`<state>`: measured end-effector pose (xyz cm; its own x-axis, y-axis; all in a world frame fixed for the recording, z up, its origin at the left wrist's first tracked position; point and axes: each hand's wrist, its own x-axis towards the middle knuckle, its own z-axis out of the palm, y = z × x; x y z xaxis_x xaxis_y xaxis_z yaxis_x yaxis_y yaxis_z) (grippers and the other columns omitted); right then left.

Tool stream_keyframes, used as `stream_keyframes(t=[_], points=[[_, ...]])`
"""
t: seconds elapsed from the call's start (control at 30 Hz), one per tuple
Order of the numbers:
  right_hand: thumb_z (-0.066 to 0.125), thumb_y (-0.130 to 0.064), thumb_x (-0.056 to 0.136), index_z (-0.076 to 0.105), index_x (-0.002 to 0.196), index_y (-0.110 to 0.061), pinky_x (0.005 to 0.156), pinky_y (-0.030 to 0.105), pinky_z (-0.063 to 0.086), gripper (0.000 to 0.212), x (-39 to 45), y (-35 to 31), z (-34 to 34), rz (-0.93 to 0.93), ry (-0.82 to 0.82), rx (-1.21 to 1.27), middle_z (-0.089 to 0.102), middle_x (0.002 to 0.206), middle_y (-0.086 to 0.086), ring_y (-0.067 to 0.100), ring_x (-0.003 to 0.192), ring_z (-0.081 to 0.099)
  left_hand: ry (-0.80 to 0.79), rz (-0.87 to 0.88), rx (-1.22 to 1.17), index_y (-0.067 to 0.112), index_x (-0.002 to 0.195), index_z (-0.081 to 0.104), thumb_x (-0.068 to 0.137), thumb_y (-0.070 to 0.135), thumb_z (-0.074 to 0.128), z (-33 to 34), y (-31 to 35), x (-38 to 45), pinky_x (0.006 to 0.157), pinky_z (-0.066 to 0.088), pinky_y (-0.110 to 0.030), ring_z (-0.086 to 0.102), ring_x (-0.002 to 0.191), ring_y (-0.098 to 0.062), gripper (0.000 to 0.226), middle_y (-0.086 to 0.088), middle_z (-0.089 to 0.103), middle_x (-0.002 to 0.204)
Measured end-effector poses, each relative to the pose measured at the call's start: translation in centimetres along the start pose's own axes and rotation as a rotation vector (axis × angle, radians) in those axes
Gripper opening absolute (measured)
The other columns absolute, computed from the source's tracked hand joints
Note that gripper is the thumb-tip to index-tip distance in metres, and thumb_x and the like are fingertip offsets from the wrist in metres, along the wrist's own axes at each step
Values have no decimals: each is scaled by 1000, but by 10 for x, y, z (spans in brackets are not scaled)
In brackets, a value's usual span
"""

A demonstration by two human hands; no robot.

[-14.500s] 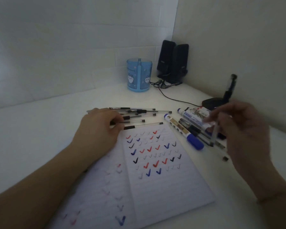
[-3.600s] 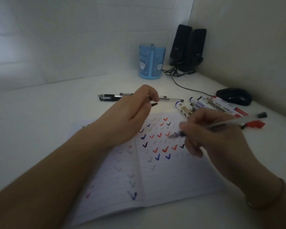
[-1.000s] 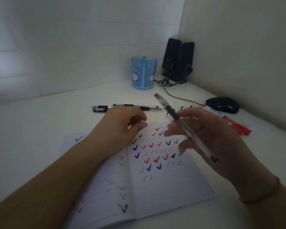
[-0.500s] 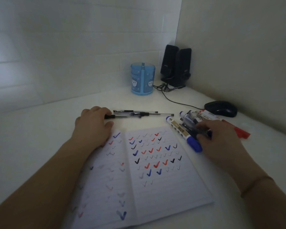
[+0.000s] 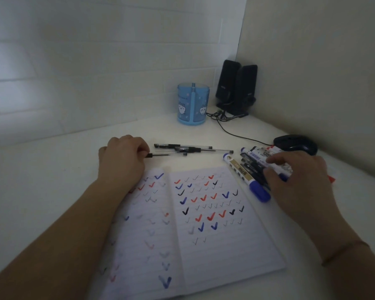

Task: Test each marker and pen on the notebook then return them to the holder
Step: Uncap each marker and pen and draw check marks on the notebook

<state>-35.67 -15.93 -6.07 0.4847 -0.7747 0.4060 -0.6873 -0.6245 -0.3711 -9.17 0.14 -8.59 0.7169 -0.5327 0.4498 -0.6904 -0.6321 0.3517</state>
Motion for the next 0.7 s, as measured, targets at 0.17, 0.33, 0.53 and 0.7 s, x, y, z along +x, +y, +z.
stream_keyframes(t=[0.17,0.33,0.53,0.7], points=[[67,-23,81,67,91,-20,91,39,40,10,-4,-5,1,-111,103,145,65,94,-3,17,98,54,38,53,-271,27,79,61,86,7,58,-1,5,0,76,43,-33,57,82,-22,21,4,61,85],[55,-56,73,57,95,-45,60,12,47,25,-13,-23,-8,-187,-136,495,64,73,-17,-3,71,59,122,143,-782,32,80,63,85,5,63,-47,45,-13,63,44,-13,58,65,-1,27,19,63,70],[66,-32,76,60,82,-14,49,11,43,20,-24,-36,-13,-215,-277,1024,63,58,0,2,48,52,-283,638,-503,31,103,61,94,24,52,-45,82,-51,79,41,-7,56,87,3,14,18,62,92],[78,-29,68,57,71,-14,46,17,42,26,-20,-33,-7,-138,-307,1152,57,52,0,10,45,49,-391,683,-405,24,102,56,96,40,35,-34,80,-56,68,43,-21,51,77,-5,27,11,57,84]])
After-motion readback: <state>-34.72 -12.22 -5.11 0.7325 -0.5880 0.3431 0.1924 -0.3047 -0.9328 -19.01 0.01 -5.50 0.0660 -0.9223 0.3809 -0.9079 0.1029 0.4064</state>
